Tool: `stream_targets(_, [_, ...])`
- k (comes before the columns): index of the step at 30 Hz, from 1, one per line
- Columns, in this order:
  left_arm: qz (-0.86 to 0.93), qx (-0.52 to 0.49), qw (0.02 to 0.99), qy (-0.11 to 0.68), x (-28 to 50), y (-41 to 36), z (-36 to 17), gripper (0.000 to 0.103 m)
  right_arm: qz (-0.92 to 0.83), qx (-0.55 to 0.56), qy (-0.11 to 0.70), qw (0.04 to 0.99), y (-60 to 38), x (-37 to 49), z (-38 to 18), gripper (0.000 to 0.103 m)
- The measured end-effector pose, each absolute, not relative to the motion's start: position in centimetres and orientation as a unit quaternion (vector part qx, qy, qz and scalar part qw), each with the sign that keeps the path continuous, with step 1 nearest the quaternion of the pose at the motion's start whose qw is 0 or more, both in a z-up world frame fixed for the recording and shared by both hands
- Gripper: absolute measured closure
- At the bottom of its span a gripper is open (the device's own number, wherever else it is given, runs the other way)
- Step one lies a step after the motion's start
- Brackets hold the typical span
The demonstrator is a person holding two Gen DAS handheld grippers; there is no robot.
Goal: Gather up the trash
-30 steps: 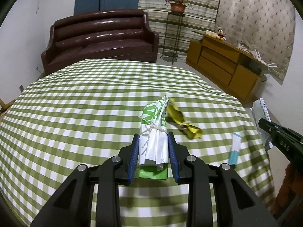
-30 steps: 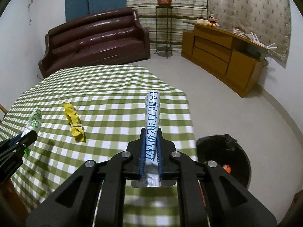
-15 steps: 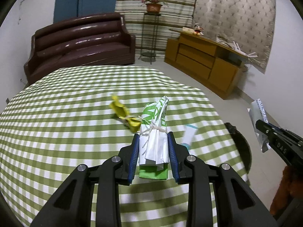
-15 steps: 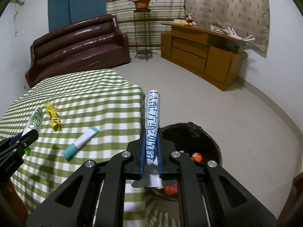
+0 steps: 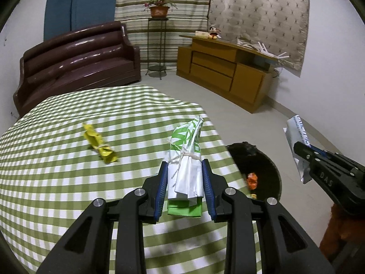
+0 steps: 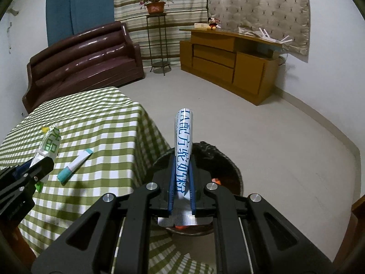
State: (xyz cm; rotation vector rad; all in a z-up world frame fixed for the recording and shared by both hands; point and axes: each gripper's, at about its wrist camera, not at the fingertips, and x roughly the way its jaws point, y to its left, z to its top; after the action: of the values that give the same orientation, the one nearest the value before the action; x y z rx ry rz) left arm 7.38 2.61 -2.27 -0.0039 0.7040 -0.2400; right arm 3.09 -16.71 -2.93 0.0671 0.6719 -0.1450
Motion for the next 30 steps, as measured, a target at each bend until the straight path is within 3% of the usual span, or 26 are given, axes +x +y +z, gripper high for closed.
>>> stream_targets(30, [-0.165, 0.03, 0.926, 0.34, 9.0, -4.5, -3.1, 0.073, -0.088, 0.063, 0.334, 0.937, -21.7, 2.6, -3.9, 0.093])
